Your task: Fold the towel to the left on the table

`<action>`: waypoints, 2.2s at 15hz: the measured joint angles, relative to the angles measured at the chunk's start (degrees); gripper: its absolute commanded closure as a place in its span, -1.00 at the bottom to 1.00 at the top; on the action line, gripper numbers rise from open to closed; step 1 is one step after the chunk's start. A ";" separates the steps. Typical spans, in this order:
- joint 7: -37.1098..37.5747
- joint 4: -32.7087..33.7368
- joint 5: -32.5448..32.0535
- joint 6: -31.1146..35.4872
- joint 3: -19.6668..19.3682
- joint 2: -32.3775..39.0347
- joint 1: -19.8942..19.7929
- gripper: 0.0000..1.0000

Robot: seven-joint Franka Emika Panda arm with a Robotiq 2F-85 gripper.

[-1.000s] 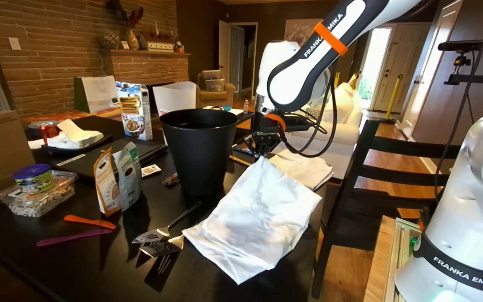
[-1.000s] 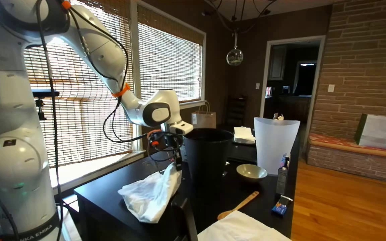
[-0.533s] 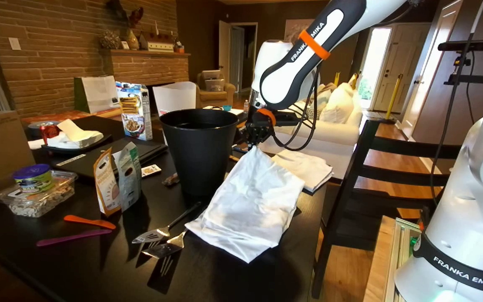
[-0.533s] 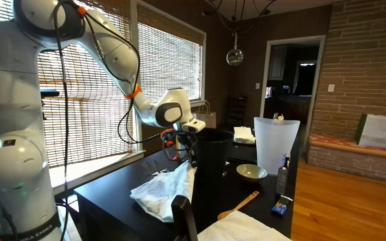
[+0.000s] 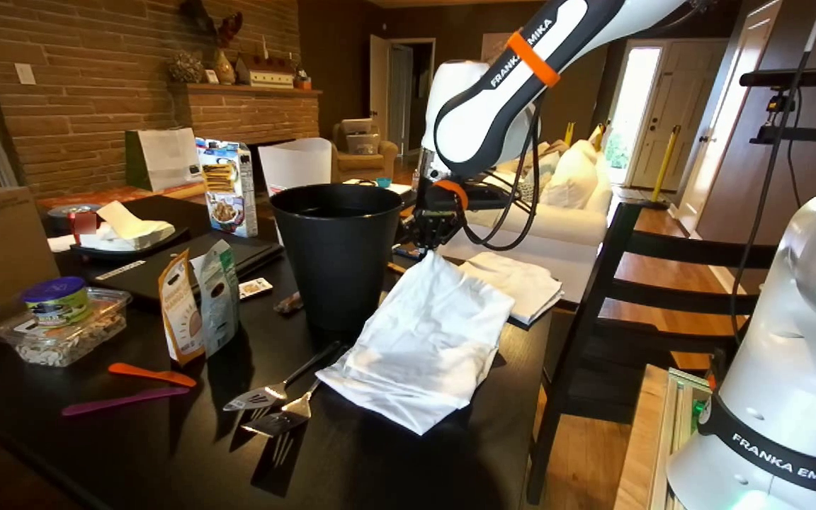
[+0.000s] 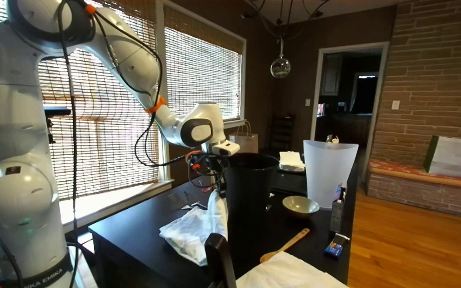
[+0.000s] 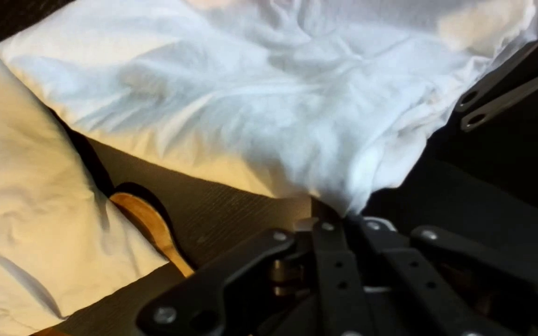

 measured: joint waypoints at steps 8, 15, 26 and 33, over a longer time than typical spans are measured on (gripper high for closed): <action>-6.88 -6.85 3.91 -6.12 1.93 -7.26 1.27 0.98; -14.33 -11.51 10.48 -11.57 2.42 -9.33 3.03 0.98; -15.27 -13.84 13.39 -12.01 4.28 -5.87 4.76 0.98; -17.25 -13.83 16.80 -11.00 5.19 -3.35 5.81 -0.14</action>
